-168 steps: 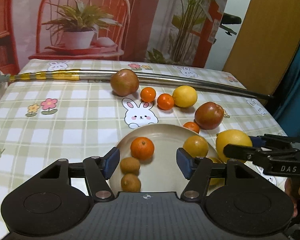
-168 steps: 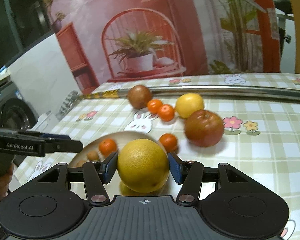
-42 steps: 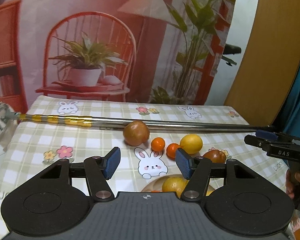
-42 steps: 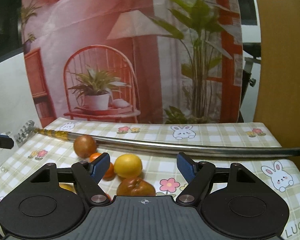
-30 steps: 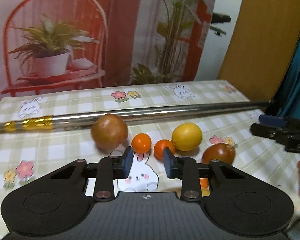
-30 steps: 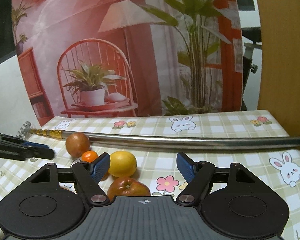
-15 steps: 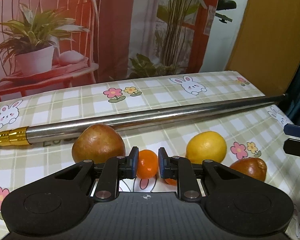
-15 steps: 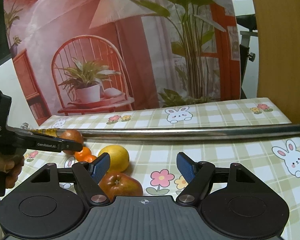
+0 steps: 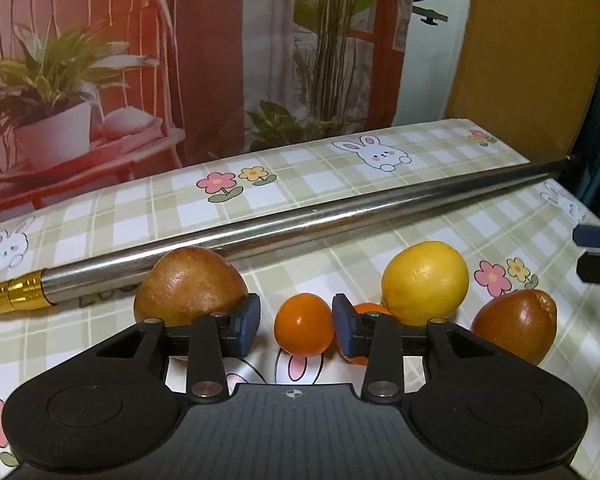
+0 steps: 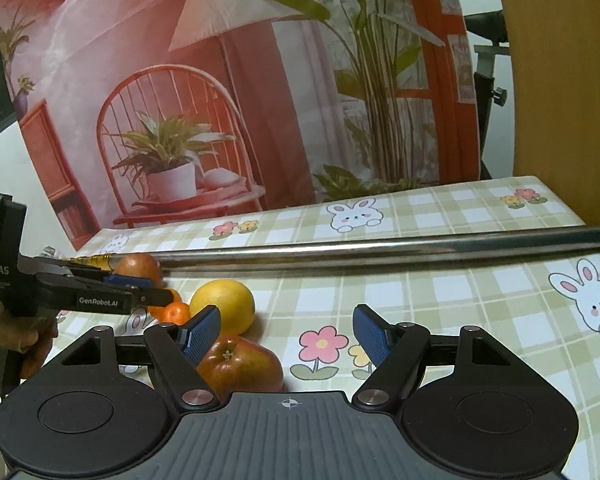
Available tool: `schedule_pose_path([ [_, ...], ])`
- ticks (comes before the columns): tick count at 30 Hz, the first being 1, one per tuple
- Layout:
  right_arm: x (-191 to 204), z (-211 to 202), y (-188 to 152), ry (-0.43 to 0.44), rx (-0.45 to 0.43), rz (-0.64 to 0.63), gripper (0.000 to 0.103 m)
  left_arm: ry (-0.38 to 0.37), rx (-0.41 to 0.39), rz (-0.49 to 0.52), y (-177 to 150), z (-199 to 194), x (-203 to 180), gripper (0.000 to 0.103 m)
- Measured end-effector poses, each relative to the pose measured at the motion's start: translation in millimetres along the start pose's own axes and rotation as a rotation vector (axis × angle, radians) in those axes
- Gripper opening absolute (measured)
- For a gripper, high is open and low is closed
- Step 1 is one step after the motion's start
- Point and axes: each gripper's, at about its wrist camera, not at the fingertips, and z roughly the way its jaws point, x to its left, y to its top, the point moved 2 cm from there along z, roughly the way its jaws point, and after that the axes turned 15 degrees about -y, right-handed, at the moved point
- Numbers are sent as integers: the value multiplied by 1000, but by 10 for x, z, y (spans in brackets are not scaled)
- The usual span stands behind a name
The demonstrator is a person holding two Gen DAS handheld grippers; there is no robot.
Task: Organize fruits
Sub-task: 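Grasp a small mandarin with the left tool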
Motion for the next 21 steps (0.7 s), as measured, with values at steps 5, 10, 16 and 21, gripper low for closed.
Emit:
schedule_pose_path([
  [5, -11, 1, -18, -2, 5, 9, 70, -35, 5, -55, 0, 2, 60, 42],
  [10, -20, 2, -24, -3, 6, 10, 70, -66, 8, -100, -64, -81, 101, 39],
  [16, -20, 7, -28, 0, 8, 10, 70, -63, 35, -62, -63, -68, 52, 38],
  [21, -2, -2, -33, -2, 8, 3, 71, -63, 33, -61, -23, -7, 73, 39],
])
